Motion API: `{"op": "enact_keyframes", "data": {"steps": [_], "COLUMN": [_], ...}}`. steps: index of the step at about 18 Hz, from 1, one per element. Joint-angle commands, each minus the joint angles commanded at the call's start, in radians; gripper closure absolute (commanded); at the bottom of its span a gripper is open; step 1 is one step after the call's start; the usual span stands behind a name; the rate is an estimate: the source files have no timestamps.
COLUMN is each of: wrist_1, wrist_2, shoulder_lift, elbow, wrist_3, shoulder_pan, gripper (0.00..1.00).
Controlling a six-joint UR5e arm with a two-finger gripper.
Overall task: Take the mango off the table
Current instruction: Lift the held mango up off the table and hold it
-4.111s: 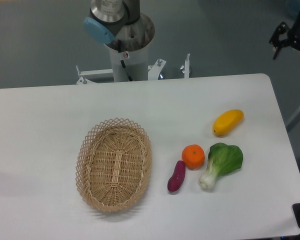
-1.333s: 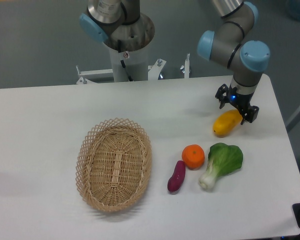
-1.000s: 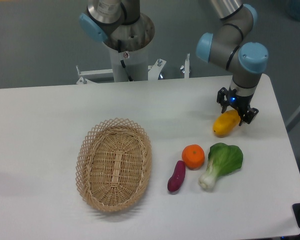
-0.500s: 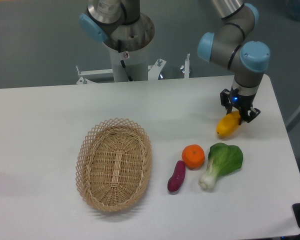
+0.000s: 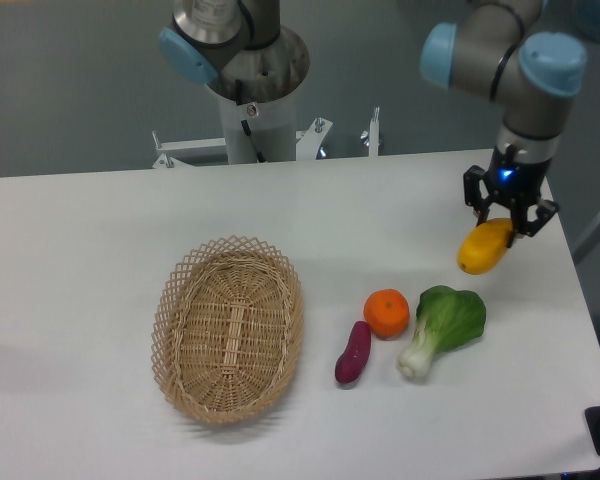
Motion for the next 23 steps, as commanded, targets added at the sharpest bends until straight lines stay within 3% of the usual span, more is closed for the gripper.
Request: {"op": "enact_keyframes", "data": {"steps": [5,23], "wrist_1": [0.000,0.002], "wrist_2": [-0.043,-0.043], "shoulder_lift": [0.003,0.014], "elbow": [0.051,0.032], "wrist_3": [-0.155,-0.174], "shoulder_pan": [-0.069,-0.089], "gripper": [0.53,0.53]}}
